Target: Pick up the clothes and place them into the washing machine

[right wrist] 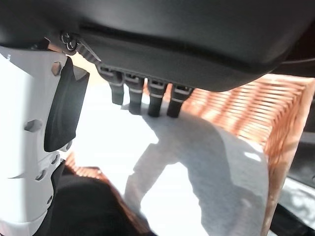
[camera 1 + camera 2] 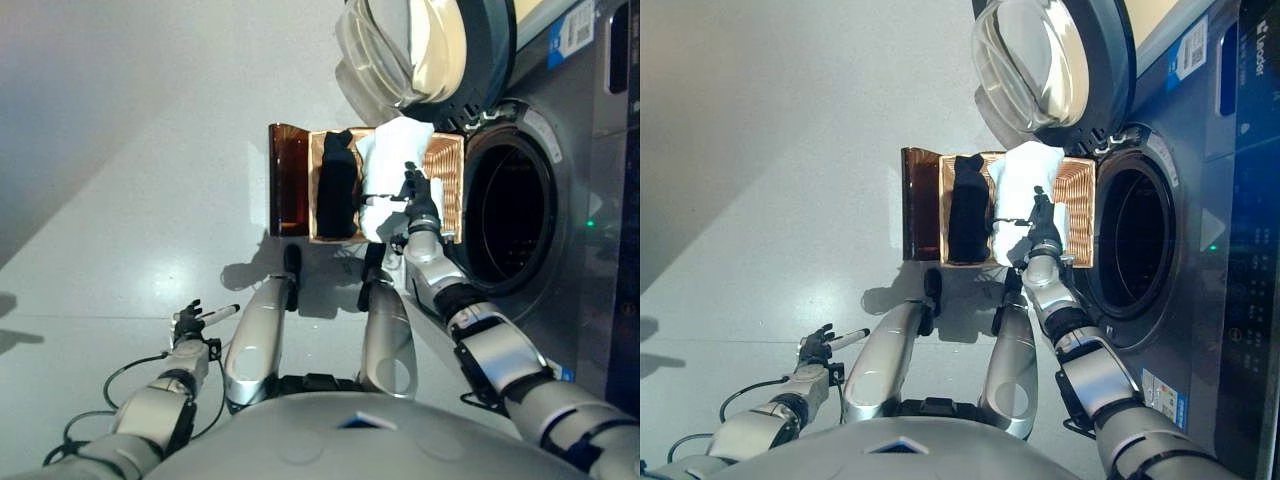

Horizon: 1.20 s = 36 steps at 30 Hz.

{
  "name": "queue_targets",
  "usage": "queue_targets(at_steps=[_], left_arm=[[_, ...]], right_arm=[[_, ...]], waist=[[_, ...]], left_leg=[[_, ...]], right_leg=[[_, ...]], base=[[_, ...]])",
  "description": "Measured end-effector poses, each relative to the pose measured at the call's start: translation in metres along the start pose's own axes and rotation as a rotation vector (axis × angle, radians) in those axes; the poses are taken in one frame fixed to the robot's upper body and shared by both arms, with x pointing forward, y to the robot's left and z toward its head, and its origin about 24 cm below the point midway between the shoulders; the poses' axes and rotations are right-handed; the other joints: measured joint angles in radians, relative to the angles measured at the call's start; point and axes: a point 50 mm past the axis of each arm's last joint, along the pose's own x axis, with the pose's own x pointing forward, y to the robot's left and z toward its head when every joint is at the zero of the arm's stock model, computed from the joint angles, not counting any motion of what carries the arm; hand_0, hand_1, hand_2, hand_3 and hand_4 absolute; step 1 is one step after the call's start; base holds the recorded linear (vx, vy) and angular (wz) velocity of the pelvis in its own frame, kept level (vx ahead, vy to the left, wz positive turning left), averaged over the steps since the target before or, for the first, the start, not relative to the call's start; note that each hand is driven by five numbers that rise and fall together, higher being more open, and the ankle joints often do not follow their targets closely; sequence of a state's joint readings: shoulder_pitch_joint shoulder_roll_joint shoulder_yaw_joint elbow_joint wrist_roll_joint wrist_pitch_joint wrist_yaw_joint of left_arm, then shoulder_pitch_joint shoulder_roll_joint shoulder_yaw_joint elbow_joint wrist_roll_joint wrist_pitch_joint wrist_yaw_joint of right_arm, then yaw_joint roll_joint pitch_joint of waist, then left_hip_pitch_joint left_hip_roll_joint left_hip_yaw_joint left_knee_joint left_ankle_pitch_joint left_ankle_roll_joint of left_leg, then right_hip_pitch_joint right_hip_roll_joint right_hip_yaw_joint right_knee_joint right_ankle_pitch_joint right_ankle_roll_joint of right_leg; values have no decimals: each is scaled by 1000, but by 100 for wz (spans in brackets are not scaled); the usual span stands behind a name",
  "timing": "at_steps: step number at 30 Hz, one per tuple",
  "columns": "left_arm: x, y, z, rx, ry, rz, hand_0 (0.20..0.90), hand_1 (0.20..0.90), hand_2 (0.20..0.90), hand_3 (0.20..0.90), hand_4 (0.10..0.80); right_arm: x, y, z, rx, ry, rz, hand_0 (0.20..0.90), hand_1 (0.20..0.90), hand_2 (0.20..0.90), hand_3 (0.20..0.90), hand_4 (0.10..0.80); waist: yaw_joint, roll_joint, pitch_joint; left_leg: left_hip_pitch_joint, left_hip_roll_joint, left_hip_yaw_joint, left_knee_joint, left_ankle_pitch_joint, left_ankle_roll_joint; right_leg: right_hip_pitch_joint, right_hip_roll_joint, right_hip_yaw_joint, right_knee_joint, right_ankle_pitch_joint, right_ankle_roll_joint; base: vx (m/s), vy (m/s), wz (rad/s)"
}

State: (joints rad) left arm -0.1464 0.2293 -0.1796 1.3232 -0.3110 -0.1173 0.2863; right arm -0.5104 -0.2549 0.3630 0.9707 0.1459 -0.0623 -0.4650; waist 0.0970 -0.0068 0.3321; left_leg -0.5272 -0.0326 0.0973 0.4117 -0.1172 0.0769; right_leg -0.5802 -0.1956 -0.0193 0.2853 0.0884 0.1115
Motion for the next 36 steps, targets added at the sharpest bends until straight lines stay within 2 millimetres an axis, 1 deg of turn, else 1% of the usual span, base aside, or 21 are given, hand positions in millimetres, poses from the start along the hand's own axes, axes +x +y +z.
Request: queue_targets(at_steps=[2,5,8,10,13,15,16,17,20,21,22,23,24,27,29,31,32,34,35,36], left_arm=[[0,0,3,0,-7,1,900,900,900,900,800],[1,-2,9,-7,-22,-5,900,900,900,900,800],[1,-2,5,-5,-12,-5,900,900,900,900,800],[1,-1,6,-5,-14,-2,900,900,900,900,800],[1,-1,7,-5,-15,-4,900,900,900,900,800],[1,-1,6,-4,-12,-6,900,900,900,900,800],[1,-1,6,-4,-11,-6,900,900,900,900,800],[1,0,6,-4,-9,-5,900,900,900,900,800],[1,0,5,-3,-9,-5,900,900,900,900,800],[1,0,5,-3,-8,-8,900,900,900,900,800],[1,1,6,-4,-11,-8,900,900,900,900,800],[2,3,7,-3,-16,-8,900,900,900,900,800],[2,3,7,-2,-15,-9,900,900,900,900,800],[2,3,6,1,-3,-22,900,900,900,900,800],[2,3,5,4,3,-20,900,900,900,900,800],[2,3,5,7,3,-25,900,900,900,900,800],[2,3,6,10,6,-29,900,900,900,900,800],[3,2,8,22,2,-35,900,900,900,900,800],[3,3,9,31,-3,-37,900,900,900,900,800],[3,3,9,39,-4,-36,900,900,900,900,800]], right_arm=[[3,-1,5,1,-11,-10,900,900,900,900,800],[8,-5,16,0,-30,-44,900,900,900,900,800],[8,-4,17,2,-31,-50,900,900,900,900,800],[10,-5,22,13,-41,-55,900,900,900,900,800],[12,-7,26,37,-38,-63,900,900,900,900,800],[13,-6,30,41,-46,-62,900,900,900,900,800],[13,-6,31,49,-47,-61,900,900,900,900,800],[13,-6,31,51,-43,-58,900,900,900,900,800],[15,-5,34,61,-37,-55,900,900,900,900,800],[16,-5,37,58,-41,-54,900,900,900,900,800],[17,-6,39,60,-42,-59,900,900,900,900,800],[18,-7,40,56,-39,-63,900,900,900,900,800],[20,-7,42,53,-40,-67,900,900,900,900,800],[24,-11,47,7,-37,-71,900,900,900,900,800],[27,-11,48,-25,-18,-63,900,900,900,900,800],[30,-13,54,-89,-7,-70,900,900,900,900,800],[32,-15,54,-103,3,-77,900,900,900,900,800],[33,-19,49,-134,35,-92,900,900,900,900,800],[33,-20,47,-155,49,-96,900,900,900,900,800],[33,-19,49,-176,57,-97,900,900,900,900,800]], waist=[[-1,0,2],[0,5,38],[1,5,47],[0,5,49],[1,9,55],[2,9,58],[2,10,60],[2,10,60],[5,10,61],[6,10,60],[7,11,61],[8,10,61],[10,12,61],[31,12,61],[33,12,61],[38,12,61],[42,13,61],[55,13,61],[58,13,61],[60,13,61]], left_leg=[[-27,1,-5,30,-10,0],[-61,4,-18,89,-29,-4],[-69,6,-24,124,-38,-4],[-97,8,-30,151,-42,-4],[-129,8,-47,202,-52,-8],[-143,13,-46,219,-58,-1],[-146,16,-45,223,-58,0],[-147,18,-46,232,-60,1],[-152,20,-50,243,-63,1],[-160,22,-51,244,-62,1],[-175,25,-48,254,-61,0],[-185,25,-49,267,-59,-4],[-193,25,-57,268,-56,-10],[-198,26,-77,246,-49,-22],[-199,27,-81,246,-46,-27],[-203,26,-96,239,-43,-32],[-204,28,-100,236,-42,-33],[-204,31,-102,240,-41,-34],[-204,30,-105,243,-40,-35],[-205,30,-109,239,-40,-36]], right_leg=[[-28,-1,0,34,-12,-2],[-60,-1,0,102,-36,-6],[-65,-1,-1,132,-55,0],[-92,-1,-2,168,-64,-4],[-116,0,-5,210,-78,-5],[-128,1,-7,221,-82,-3],[-128,3,-7,222,-82,-3],[-129,4,-8,239,-86,-10],[-135,1,-11,246,-92,-7],[-145,5,-13,258,-93,-10],[-165,5,-13,310,-117,-44],[-180,3,-13,342,-146,-37],[-186,1,-14,341,-149,-29],[-190,12,-24,316,-149,-29],[-191,12,-26,326,-149,-32],[-188,12,-42,314,-151,-34],[-185,12,-49,312,-151,-35],[-183,13,-52,322,-156,-44],[-180,11,-55,326,-157,-44],[-176,11,-61,319,-157,-44]], base=[[-30,-10,7],[31,-22,10],[17,-18,3],[-12,-14,9],[-11,10,13],[1,9,-3],[1,15,-5],[4,5,3],[0,8,2],[-6,6,-3],[-9,-2,10],[-14,-9,17],[-14,-8,10],[-3,-5,-5],[-3,-29,11],[3,-27,10],[0,-25,7],[-3,-20,13],[-1,-12,20],[-1,1,16]])
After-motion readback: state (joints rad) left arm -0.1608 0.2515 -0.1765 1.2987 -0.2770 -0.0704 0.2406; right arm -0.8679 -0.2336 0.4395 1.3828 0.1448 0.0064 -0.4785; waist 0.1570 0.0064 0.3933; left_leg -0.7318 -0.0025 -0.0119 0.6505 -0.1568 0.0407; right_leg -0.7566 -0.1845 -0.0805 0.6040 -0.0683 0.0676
